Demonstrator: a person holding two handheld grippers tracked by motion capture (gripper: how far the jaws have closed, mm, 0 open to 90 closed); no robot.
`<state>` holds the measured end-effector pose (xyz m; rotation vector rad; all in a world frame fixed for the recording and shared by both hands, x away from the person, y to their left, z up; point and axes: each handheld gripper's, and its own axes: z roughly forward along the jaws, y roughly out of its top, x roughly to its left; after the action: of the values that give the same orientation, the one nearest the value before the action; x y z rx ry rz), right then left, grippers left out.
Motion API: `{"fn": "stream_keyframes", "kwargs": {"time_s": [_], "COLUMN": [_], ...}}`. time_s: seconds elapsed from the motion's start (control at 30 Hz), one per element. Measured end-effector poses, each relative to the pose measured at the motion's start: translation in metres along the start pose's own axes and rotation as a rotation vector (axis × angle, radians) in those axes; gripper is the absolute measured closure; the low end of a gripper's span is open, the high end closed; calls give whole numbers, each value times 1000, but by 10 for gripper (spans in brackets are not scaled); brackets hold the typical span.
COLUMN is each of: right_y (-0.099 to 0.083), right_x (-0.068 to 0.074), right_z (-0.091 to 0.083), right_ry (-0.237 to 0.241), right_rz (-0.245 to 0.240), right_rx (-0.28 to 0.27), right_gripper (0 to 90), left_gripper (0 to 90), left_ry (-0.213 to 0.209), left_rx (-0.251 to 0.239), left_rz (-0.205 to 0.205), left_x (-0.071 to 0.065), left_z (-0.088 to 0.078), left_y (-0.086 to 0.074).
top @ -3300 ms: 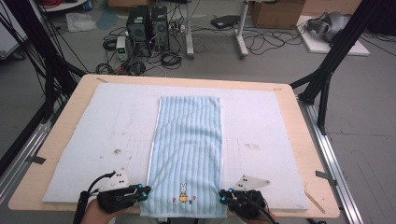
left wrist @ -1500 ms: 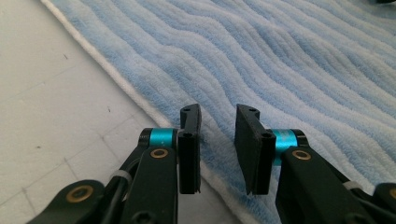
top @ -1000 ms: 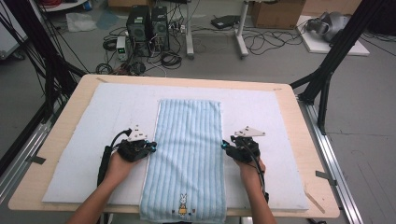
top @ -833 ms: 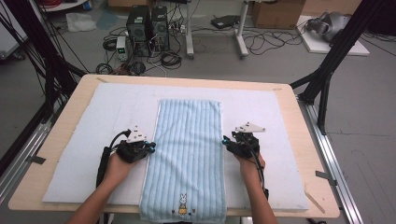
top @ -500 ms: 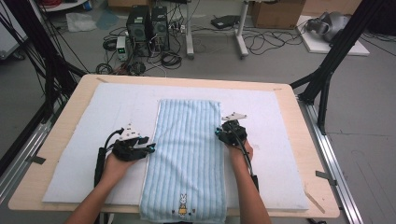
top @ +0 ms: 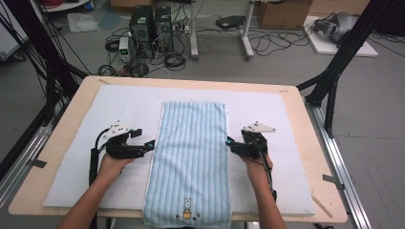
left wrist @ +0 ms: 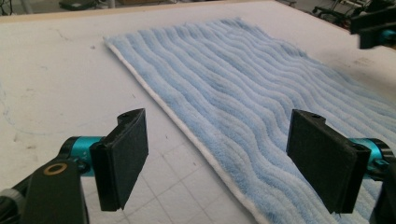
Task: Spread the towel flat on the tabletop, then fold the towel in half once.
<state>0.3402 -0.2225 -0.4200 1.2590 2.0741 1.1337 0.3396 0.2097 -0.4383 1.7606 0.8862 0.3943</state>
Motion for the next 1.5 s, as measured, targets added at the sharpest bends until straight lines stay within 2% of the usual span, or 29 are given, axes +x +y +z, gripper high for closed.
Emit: {"fn": "stream_keyframes", "kwargs": {"time_s": [0.07, 0.13, 0.2, 0.33, 0.5, 0.73, 0.83, 1.03, 1.27, 1.4, 1.5], "right_y": [-8, -15, -21, -26, -26, -28, -27, -27, -27, -27, -26], "right_x": [-2, -5, -8, -14, -17, -16, -15, -15, -15, -18, -19], "right_z": [-13, -24, -32, -43, -46, -44, -44, -40, -40, -41, -42], "right_ry": [14, 8, -2, -3, -23, -21, -16, -13, -4, 4, 9], "right_rz": [-15, -35, -18, -14, -37, -46, -46, -47, -36, -22, -14], "right_rx": [-2, 2, -12, -38, -65, -52, -66, -47, -54, -72, -75], "right_gripper": [261, 184, 101, 101, 101, 101, 101, 101, 101, 101, 101], "left_gripper": [212, 212, 212, 211, 212, 212, 213, 214, 224, 224, 221], "left_ry": [-9, -10, -3, -3, -8, -11, -13, -5, 8, 5, 10], "left_rx": [-5, -9, -11, -18, -26, -25, -25, -23, -15, -4, 1], "left_rz": [6, 9, 9, 6, 3, 19, 13, 4, -13, -34, -39], "left_x": [1, 1, 2, 5, 5, 2, 3, 5, 8, 10, 14], "left_z": [-2, -3, -6, -9, -10, -10, -9, -10, -7, -3, 0], "left_y": [0, 0, 0, -1, 0, -2, -2, -2, -3, 1, 10]}}
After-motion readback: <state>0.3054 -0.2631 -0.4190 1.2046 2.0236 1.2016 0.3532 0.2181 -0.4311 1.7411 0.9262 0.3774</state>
